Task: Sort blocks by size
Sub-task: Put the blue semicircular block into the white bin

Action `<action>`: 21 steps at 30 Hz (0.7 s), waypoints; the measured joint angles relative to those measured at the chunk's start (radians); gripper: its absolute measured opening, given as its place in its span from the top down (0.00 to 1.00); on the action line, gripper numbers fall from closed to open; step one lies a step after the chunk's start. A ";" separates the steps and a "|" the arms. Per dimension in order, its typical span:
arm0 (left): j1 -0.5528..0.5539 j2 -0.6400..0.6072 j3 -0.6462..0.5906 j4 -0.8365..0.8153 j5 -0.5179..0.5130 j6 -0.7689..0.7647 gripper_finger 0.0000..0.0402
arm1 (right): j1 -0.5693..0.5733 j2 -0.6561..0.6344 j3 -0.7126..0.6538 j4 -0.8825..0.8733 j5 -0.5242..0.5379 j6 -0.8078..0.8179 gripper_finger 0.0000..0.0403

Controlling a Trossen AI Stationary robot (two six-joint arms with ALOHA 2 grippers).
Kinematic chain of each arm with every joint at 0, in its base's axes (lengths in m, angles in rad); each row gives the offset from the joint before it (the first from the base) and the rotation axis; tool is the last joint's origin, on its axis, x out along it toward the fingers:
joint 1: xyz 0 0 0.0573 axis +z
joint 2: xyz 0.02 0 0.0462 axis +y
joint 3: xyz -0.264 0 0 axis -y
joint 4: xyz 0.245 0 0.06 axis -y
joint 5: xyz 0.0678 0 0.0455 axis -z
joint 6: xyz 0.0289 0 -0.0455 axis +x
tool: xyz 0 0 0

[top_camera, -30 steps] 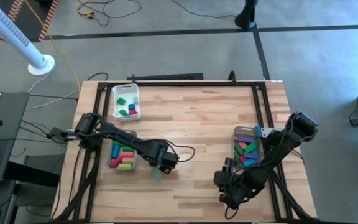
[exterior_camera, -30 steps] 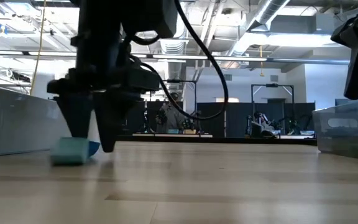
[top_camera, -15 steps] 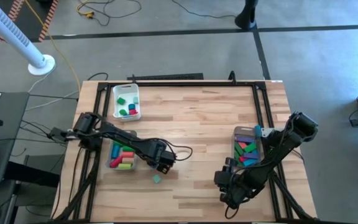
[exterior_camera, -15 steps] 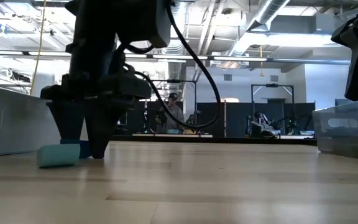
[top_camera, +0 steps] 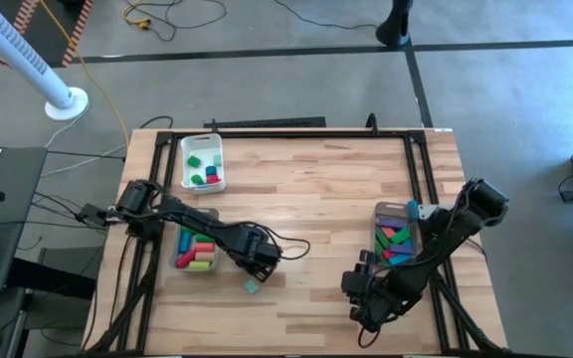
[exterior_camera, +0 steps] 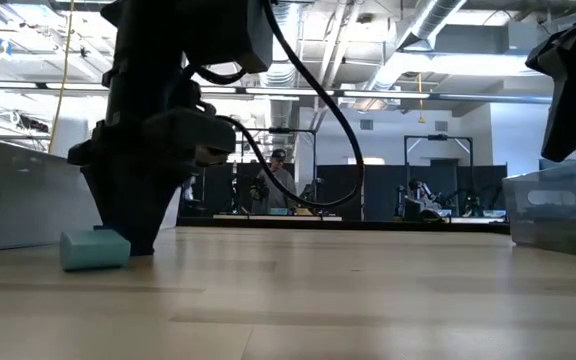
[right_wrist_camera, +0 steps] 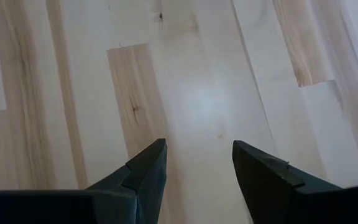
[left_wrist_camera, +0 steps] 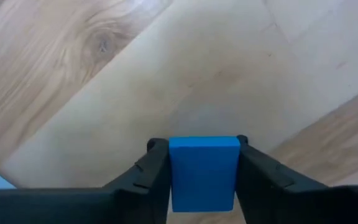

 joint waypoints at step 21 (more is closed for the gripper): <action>0.116 -0.203 0.135 -0.346 -0.134 0.300 0.69 | 0.000 0.000 0.000 0.012 0.000 0.059 0.47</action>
